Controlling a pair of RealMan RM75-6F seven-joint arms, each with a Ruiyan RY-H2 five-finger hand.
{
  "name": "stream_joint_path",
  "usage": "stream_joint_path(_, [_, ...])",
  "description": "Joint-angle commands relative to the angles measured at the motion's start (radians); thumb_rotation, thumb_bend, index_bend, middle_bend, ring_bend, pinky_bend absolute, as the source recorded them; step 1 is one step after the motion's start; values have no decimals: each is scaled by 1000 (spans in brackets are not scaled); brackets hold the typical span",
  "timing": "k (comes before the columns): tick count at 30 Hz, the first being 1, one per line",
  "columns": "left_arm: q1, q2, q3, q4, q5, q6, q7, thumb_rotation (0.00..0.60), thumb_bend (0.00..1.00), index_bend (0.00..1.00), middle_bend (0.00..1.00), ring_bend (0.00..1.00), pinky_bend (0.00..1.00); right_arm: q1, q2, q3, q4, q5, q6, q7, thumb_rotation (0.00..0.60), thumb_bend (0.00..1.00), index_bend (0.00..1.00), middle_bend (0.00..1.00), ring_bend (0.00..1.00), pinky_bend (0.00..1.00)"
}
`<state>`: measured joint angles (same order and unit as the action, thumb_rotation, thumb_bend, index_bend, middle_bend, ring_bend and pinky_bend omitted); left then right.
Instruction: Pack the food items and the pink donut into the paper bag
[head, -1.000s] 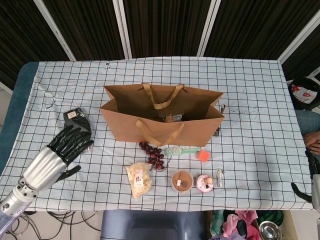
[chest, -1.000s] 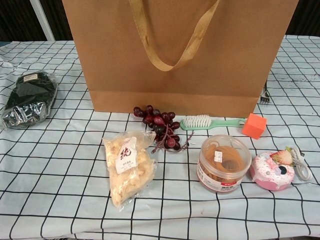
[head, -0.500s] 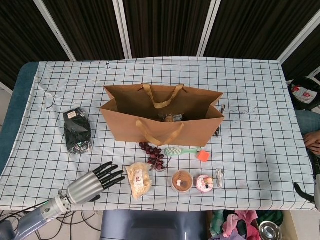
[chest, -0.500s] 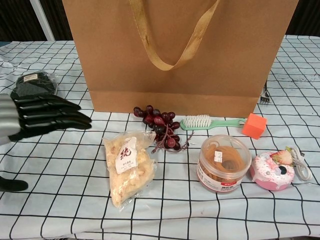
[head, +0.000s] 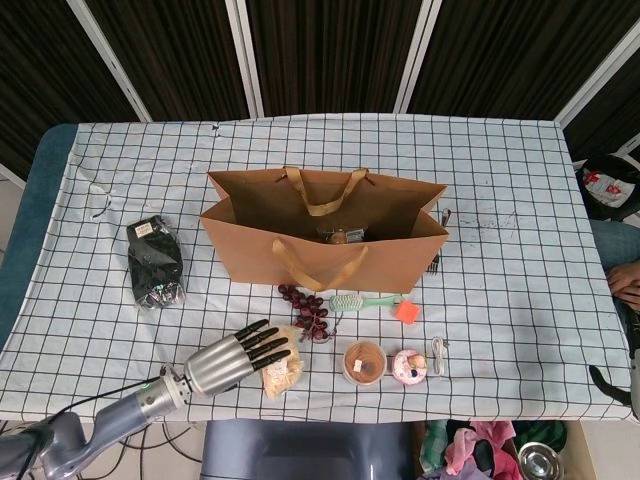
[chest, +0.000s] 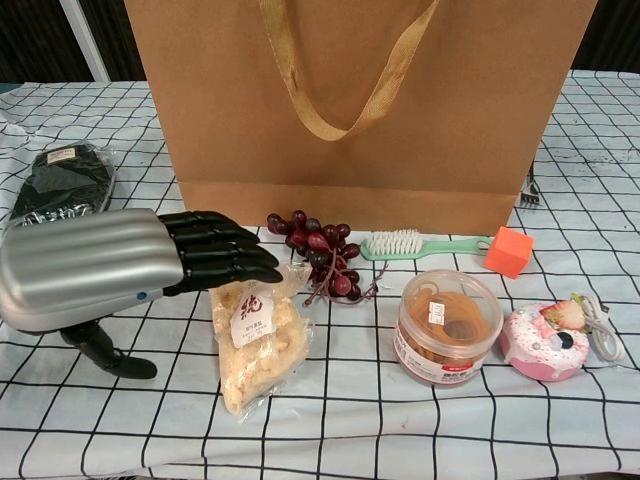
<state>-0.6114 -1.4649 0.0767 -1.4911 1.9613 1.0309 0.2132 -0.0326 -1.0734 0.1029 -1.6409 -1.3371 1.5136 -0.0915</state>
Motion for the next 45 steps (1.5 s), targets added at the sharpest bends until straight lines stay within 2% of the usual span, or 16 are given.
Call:
stream_joint_path(1, [-25, -35, -13, 21, -12, -27, 12, 600, 66, 93, 55, 0, 68, 1, -1, 0, 1, 1, -3, -1, 600, 183, 50, 145, 241, 231])
stream_joint_path(7, [-58, -71, -23, 40, -33, -74, 36, 600, 109, 99, 81, 0, 68, 1, 0, 0, 1, 4, -4, 1, 600, 183, 50, 145, 242, 231])
stream_joint_path(10, [-66, -85, -24, 48, -49, -92, 43, 600, 165, 106, 124, 5, 71, 0, 2, 2, 1, 4, -2, 4, 600, 182, 51, 145, 241, 231])
stream_joint_path(18, [-79, -113, -21, 72, -50, -82, 70, 600, 311, 179, 241, 99, 135, -2, 8, 3, 1, 3, 0, 14, 600, 183, 51, 145, 242, 231])
stream_joint_path(32, [-104, -140, -8, 96, -78, -79, 109, 600, 315, 200, 261, 118, 140, -3, 13, 3, 1, 3, -3, 24, 600, 184, 50, 145, 242, 231])
stream_joint_path(39, [-104, -157, -2, 116, -84, -55, 131, 600, 352, 262, 386, 237, 239, -4, 16, 4, 1, 3, -2, 31, 600, 183, 51, 145, 244, 234])
stream_joint_path(45, [-99, -168, 1, 124, -96, -45, 161, 600, 353, 281, 418, 261, 283, -5, 17, 4, 1, 0, 1, 38, 600, 183, 51, 145, 244, 234])
